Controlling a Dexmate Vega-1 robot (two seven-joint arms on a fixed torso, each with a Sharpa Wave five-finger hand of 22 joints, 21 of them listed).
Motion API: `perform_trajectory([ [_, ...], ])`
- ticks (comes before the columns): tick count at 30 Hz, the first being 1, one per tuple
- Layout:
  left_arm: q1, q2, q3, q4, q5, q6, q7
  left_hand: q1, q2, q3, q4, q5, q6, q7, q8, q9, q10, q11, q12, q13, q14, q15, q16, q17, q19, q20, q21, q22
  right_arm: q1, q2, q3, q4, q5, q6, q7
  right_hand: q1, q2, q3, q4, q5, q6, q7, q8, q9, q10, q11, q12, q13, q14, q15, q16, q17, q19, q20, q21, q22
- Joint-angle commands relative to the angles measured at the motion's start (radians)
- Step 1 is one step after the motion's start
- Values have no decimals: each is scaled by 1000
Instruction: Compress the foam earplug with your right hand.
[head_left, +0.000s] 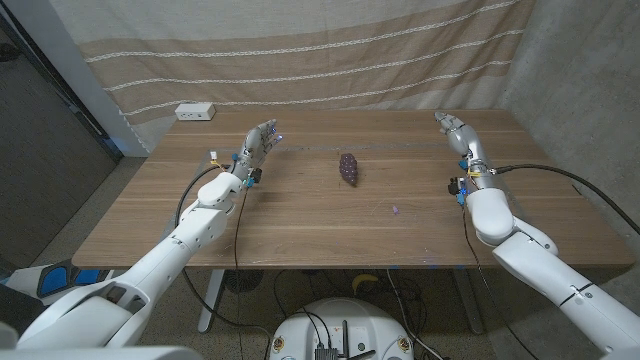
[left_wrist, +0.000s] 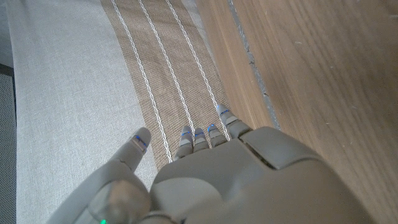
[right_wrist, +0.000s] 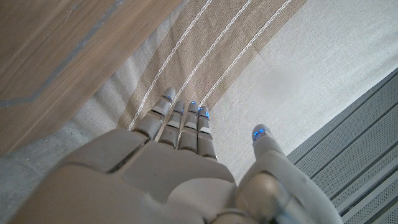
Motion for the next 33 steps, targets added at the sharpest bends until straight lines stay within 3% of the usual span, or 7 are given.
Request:
perform_trajectory([
  [1,14,10,-5,-19,-1,-2,1,-4,68,7,-3,7,4,2,4,4,2,3,3,4,0,-6,6,2,0,-8,-1,4,-66,-1,17,-84,-91,-71,-52,-3,1,1,-5,7,6,-3,8,5,9,-6,3,5,10,-1,0,0,12,1,2,4],
  [14,20,18,-7,-29,2,-12,-4,-4,68,7,-4,6,4,1,4,4,2,2,3,4,0,-7,6,2,1,-5,-2,5,-107,9,13,-143,-158,-133,-70,-1,3,1,-13,8,14,-4,10,5,15,-9,3,6,17,-6,2,0,10,8,1,4],
  [33,11,12,-6,0,-4,-30,-31,-6,66,7,-4,6,6,0,4,4,2,1,2,4,1,-9,7,2,2,-3,-3,5,-119,9,-27,-206,-232,-246,-60,5,2,1,-27,10,25,-2,12,6,22,-11,3,7,30,-11,6,1,16,18,2,5],
])
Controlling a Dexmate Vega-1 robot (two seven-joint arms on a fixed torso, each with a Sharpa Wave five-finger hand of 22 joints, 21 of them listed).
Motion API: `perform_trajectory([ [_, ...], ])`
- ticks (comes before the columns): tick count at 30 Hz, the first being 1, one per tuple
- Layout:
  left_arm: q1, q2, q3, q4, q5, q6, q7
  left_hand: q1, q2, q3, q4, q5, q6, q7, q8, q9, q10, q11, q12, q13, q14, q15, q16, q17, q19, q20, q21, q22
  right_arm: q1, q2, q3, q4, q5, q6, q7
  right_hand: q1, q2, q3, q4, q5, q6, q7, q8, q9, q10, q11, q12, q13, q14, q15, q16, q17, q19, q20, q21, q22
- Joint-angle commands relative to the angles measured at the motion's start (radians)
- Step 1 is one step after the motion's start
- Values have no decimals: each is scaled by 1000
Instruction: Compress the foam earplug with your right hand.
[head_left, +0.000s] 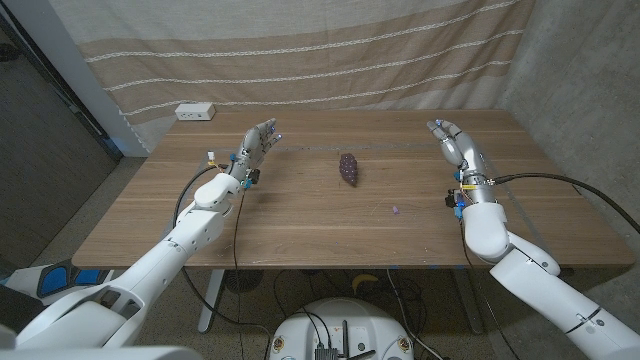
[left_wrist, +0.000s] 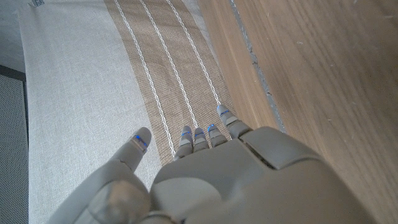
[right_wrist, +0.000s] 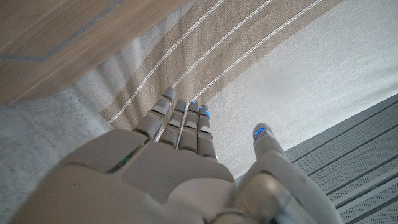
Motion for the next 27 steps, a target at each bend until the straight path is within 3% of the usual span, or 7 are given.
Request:
perform_trajectory([
  [1,-8,-6,1,21,-6,-10,-17,-6,66,3,0,6,5,0,4,4,3,2,3,4,1,-9,7,2,6,1,-3,5,-15,0,-28,-45,-53,-75,1,5,1,2,-7,6,11,2,5,6,9,1,2,2,9,0,6,1,5,8,2,5],
  [27,-51,-24,11,86,-7,-16,-52,-8,66,4,-2,6,7,1,4,4,3,2,2,4,-1,-8,6,2,4,5,-6,5,-13,-3,-112,-151,-190,-350,0,42,-24,7,-50,12,29,-24,10,6,13,-16,0,4,18,-14,4,-2,12,26,3,6],
])
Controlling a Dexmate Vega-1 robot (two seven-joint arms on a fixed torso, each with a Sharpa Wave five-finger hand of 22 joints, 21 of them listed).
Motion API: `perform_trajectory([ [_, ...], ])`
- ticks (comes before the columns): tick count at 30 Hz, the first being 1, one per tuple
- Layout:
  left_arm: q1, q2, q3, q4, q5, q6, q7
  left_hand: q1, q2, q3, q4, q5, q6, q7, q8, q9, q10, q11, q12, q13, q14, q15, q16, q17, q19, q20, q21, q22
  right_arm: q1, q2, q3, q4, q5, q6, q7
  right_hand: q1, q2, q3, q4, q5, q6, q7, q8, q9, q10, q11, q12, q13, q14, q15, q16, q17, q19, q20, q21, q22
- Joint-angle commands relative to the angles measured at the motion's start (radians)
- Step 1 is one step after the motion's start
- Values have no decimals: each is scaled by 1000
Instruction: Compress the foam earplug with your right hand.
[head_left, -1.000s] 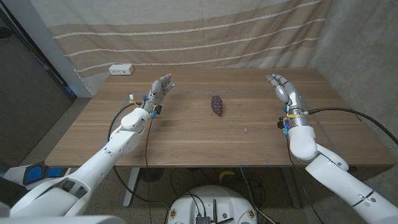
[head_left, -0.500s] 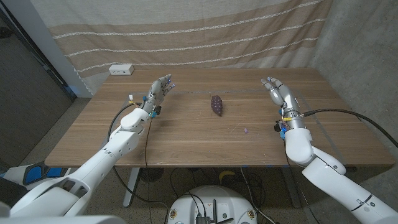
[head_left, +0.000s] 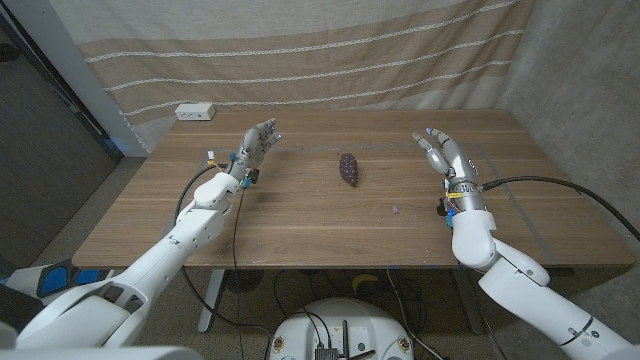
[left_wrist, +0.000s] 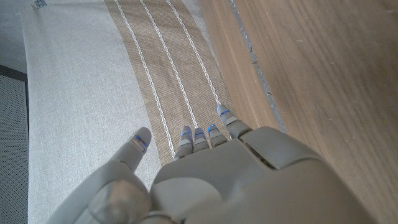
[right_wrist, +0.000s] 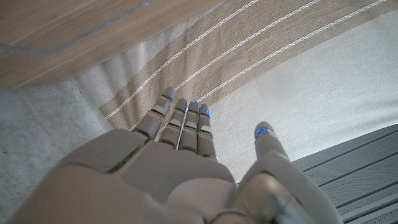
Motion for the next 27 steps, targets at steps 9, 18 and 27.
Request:
perform_trajectory([
  [9,-35,-20,10,57,-3,-9,-33,-8,65,4,-3,6,7,0,4,4,2,2,2,4,-1,-8,6,2,4,6,-7,5,-11,-12,-56,-111,-84,-233,14,22,1,3,-14,6,9,-11,10,1,7,-17,0,5,16,-11,6,3,6,10,5,6],
  [18,-40,-24,12,72,-5,-15,-46,-8,65,5,-4,6,8,-1,4,4,2,4,2,4,-2,-8,5,2,4,6,-8,5,-35,-24,-57,-181,-82,-310,37,40,-9,4,-23,6,17,-16,12,3,17,-20,3,6,33,-21,12,4,18,14,9,7],
  [27,-45,-28,13,88,-9,-21,-63,-9,65,5,-5,6,13,0,6,4,2,3,2,4,-3,-7,5,2,3,7,-9,5,-37,-23,-99,-232,-134,-418,17,85,-37,8,-36,5,50,-21,27,6,34,-34,9,13,53,-27,19,5,30,20,11,8],
])
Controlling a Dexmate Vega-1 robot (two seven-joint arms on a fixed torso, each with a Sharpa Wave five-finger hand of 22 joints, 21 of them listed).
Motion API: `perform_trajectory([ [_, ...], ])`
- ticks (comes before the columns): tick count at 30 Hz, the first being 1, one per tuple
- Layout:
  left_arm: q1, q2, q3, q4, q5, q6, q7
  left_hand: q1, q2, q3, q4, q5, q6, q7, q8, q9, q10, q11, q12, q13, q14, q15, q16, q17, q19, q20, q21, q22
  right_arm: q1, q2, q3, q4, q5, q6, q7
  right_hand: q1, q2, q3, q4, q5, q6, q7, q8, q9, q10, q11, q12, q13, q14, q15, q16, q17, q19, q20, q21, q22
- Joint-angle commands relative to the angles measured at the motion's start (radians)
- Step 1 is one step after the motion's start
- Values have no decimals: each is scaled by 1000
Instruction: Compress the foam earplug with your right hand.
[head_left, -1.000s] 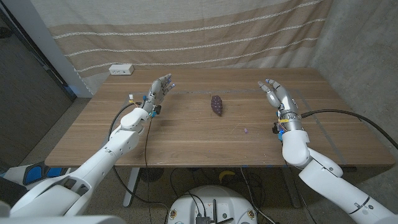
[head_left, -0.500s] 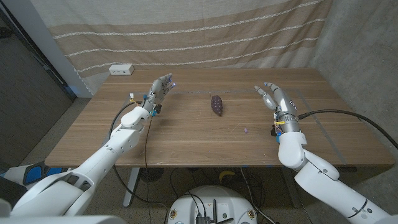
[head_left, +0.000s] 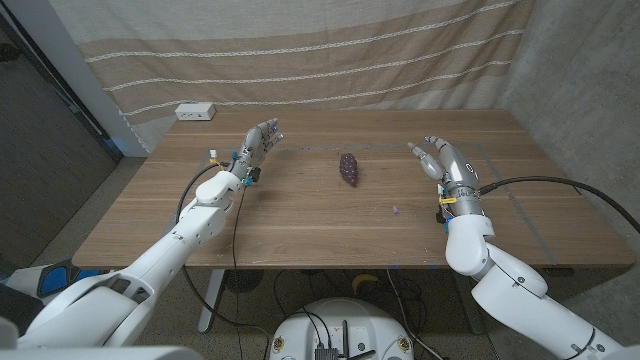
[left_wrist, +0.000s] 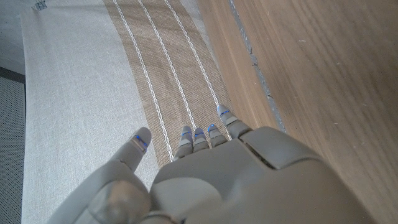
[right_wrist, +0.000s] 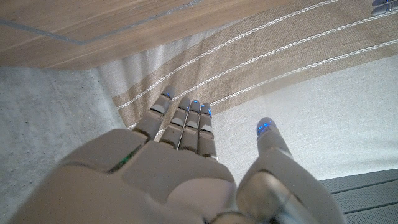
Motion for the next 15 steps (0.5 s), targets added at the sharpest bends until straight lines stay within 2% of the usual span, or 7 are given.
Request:
perform_trajectory([
  [1,-8,-6,2,22,-6,-9,-20,-8,65,5,-5,6,10,4,6,5,2,4,2,4,-4,-6,5,2,3,8,-2,5,-8,-4,-45,-72,-55,-137,-11,38,-12,1,-10,4,17,-7,12,6,0,-14,6,6,14,-4,9,2,13,2,3,3],
  [4,-8,-7,2,25,-6,-13,-25,-9,66,5,-5,6,9,3,6,5,2,5,2,4,-3,-6,5,2,3,8,-2,5,-1,0,-70,-79,-82,-168,-23,65,-26,4,-12,0,38,-11,21,8,-8,-28,4,9,8,-12,6,3,13,1,2,3],
  [7,-7,-7,1,26,-8,-16,-29,-9,66,5,-5,6,11,4,6,5,2,4,2,4,-3,-7,6,2,3,8,-2,5,9,7,-102,-81,-117,-197,-40,102,-45,4,-10,-8,70,-14,34,12,17,-28,15,15,25,-25,14,7,15,-1,2,4],
  [9,-5,-8,0,26,-11,-18,-30,-9,66,5,-5,6,11,4,6,5,2,3,2,4,-3,-7,6,2,3,8,-3,5,17,8,-123,-83,-141,-221,-44,120,-53,4,-7,-12,101,-17,46,14,20,-39,17,19,37,-35,21,11,19,-3,3,4],
  [15,3,-5,-2,19,-13,-21,-32,-9,66,6,-5,6,11,4,6,5,2,3,2,4,-3,-6,6,2,3,8,-3,5,38,18,-173,-86,-199,-270,-53,151,-79,-1,-9,-11,119,-21,54,17,-6,-48,8,24,13,-33,13,15,18,-5,1,4],
])
